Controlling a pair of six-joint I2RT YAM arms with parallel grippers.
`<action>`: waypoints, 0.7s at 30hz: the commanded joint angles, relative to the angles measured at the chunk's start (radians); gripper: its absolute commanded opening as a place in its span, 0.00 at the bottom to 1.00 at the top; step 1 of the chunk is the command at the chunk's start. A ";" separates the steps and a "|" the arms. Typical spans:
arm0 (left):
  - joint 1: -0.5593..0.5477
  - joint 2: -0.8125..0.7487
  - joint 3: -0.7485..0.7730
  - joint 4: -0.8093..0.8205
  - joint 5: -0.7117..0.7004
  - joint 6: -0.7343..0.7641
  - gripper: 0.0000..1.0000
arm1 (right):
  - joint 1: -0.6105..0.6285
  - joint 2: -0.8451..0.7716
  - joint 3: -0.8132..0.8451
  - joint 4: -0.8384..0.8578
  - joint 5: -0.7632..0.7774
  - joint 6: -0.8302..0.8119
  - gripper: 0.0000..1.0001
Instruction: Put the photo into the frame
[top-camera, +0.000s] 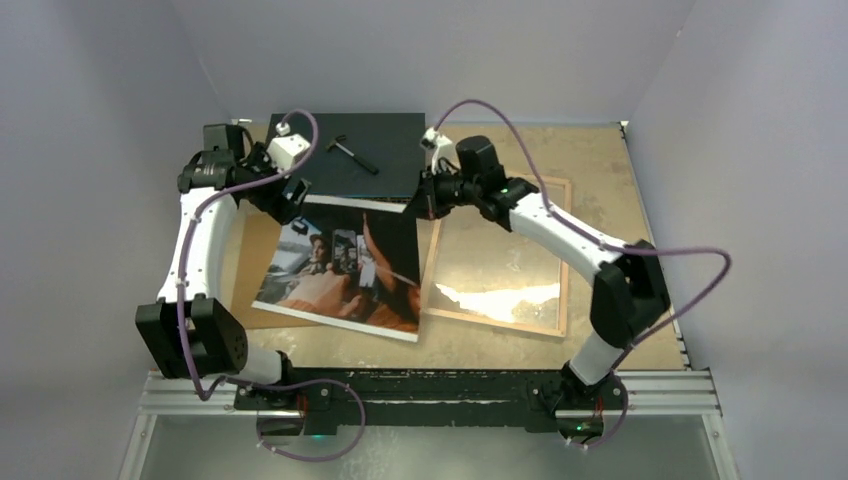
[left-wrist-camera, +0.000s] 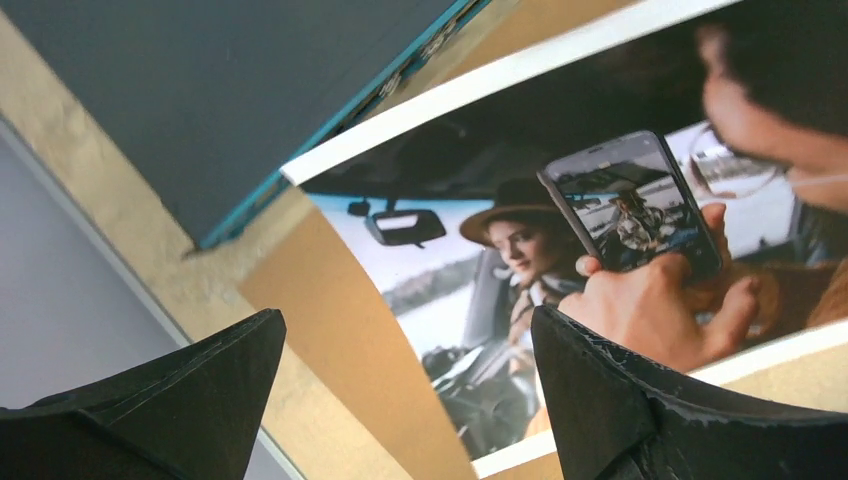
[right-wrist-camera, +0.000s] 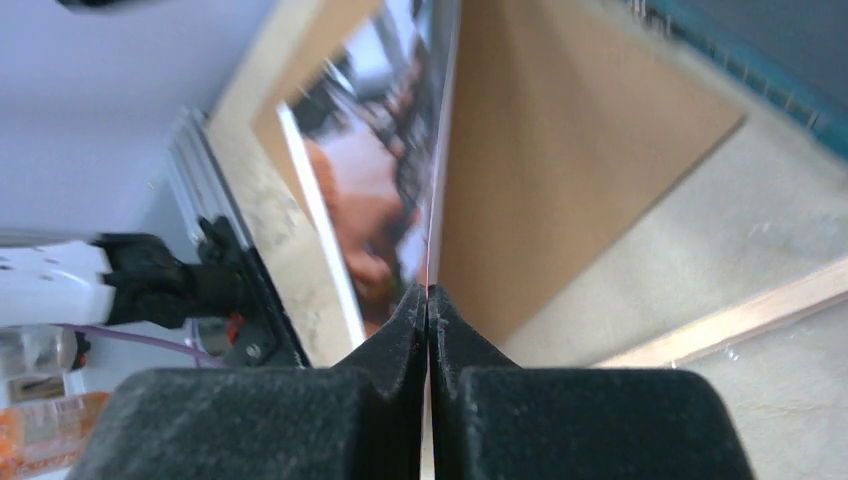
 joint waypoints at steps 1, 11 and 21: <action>-0.104 -0.047 0.076 -0.119 0.069 0.053 0.93 | -0.004 -0.162 0.104 -0.043 0.057 -0.030 0.00; -0.309 -0.388 -0.238 0.169 0.003 0.259 0.99 | -0.181 -0.242 0.204 -0.044 0.047 0.262 0.00; -0.387 -0.865 -0.769 0.557 0.177 0.808 1.00 | -0.241 -0.245 0.197 0.174 -0.015 0.669 0.00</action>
